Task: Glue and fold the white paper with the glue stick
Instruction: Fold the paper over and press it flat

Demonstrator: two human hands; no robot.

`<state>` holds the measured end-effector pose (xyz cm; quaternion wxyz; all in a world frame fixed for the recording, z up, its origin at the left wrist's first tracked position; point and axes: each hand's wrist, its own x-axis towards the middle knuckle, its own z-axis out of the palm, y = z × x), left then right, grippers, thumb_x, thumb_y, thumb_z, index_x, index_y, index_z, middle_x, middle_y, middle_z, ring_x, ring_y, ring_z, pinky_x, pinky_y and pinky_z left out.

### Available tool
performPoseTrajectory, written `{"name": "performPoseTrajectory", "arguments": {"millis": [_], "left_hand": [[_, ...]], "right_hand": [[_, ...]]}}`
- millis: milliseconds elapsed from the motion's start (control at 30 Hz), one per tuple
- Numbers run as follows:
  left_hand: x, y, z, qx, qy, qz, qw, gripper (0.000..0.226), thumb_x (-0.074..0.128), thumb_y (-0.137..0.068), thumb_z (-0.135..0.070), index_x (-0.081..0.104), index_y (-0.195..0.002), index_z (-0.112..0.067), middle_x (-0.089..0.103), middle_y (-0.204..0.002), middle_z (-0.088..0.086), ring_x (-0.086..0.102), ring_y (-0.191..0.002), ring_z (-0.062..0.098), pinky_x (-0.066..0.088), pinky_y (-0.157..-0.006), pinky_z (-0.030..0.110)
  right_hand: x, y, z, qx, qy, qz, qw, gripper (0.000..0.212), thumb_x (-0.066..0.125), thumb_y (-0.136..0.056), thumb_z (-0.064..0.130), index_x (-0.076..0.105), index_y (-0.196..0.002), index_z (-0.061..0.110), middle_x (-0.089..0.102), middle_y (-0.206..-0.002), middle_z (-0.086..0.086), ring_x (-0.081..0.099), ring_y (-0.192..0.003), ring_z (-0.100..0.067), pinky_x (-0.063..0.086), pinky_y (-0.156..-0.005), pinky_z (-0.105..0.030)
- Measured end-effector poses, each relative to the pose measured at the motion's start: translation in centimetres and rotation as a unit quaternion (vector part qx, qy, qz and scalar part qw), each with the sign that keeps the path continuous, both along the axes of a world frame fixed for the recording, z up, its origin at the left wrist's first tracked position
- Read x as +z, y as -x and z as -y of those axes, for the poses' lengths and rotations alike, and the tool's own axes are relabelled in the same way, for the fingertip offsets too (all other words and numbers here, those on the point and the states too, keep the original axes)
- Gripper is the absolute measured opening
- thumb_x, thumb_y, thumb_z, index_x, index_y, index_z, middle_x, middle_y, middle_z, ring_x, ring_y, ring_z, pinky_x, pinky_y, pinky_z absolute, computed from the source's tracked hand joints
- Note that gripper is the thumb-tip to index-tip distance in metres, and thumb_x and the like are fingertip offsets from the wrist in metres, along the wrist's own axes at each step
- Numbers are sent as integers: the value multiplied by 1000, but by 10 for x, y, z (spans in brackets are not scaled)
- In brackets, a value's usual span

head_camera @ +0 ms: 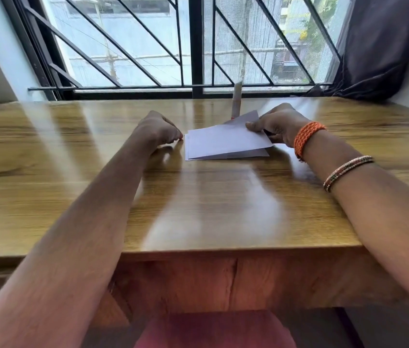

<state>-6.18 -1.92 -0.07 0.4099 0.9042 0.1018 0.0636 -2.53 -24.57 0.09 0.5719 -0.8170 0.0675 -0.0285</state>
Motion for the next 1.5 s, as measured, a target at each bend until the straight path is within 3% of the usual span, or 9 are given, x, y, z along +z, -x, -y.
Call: {"name": "performPoseTrajectory", "arguments": {"millis": [100, 233, 400, 533, 700, 900, 1067, 1367, 1500], "left_hand": [[0, 0, 0, 7, 5, 3, 1000, 23, 62, -82, -11, 73, -102, -12, 69, -111, 13, 58, -113, 29, 34, -73, 25], [2, 4, 3, -1, 3, 2, 1000, 24, 59, -84, -6, 73, -103, -12, 67, -115, 14, 60, -110, 29, 49, -86, 38], [2, 5, 4, 13, 11, 11, 1000, 27, 57, -85, -4, 73, -105, -12, 67, -117, 12, 53, -121, 27, 44, -101, 39], [1, 2, 4, 18, 12, 13, 1000, 25, 59, -84, -6, 73, -104, -12, 68, -113, 11, 56, -117, 25, 47, -96, 36], [-2, -1, 3, 13, 23, 20, 999, 23, 60, -83, -5, 73, -101, -12, 68, -112, 12, 57, -114, 28, 40, -66, 26], [-4, -5, 3, 5, 35, 20, 999, 20, 63, -82, -7, 73, -100, -12, 69, -104, 10, 62, -100, 21, 45, -61, 21], [-5, -1, 2, -19, 49, 28, 998, 19, 57, -85, -1, 71, -93, -9, 56, -65, 7, 50, -38, 4, 27, -26, 9], [-3, -3, 2, 4, 59, 5, 998, 18, 56, -86, -10, 72, -91, -6, 50, -61, 4, 33, -45, 16, 26, -38, 15], [4, 0, 4, -7, 89, -31, 996, 30, 54, -92, -21, 61, -67, -7, 45, -67, 5, 23, -50, 17, 22, -50, 23]], "right_hand": [[-1, -3, 0, -3, 1, 3, 1000, 53, 81, -72, 8, 58, -117, -4, 65, -112, -18, 64, -104, -30, 54, -92, -42], [-3, -5, 0, -5, 6, 13, 1000, 50, 82, -71, 9, 60, -113, -6, 66, -110, -19, 64, -103, -31, 54, -93, -41], [-3, -5, 0, -4, 13, 20, 1000, 40, 81, -72, 9, 64, -105, -4, 68, -105, -19, 66, -99, -31, 55, -90, -41], [-1, -4, 1, -10, 9, 27, 1000, 39, 81, -72, 9, 65, -105, -3, 69, -103, -18, 67, -97, -30, 57, -88, -41], [-1, -4, 1, -11, 1, 22, 1000, 45, 83, -70, 10, 63, -108, -4, 68, -104, -18, 67, -98, -30, 57, -86, -41], [-3, -6, 0, -13, -11, 23, 1000, 38, 83, -69, 10, 65, -100, -2, 69, -102, -19, 66, -98, -31, 56, -89, -41], [-4, -8, 1, -41, -27, 40, 998, 22, 81, -72, 11, 63, -82, 5, 69, -100, -16, 67, -94, -27, 57, -86, -38], [-8, -14, -1, -42, -35, 33, 998, 23, 80, -72, 10, 65, -89, 4, 68, -101, -16, 66, -97, -29, 56, -90, -40], [-8, -11, -6, -10, -37, 18, 999, 23, 74, -76, 5, 65, -95, -3, 69, -100, -22, 67, -97, -34, 55, -90, -46]]}}
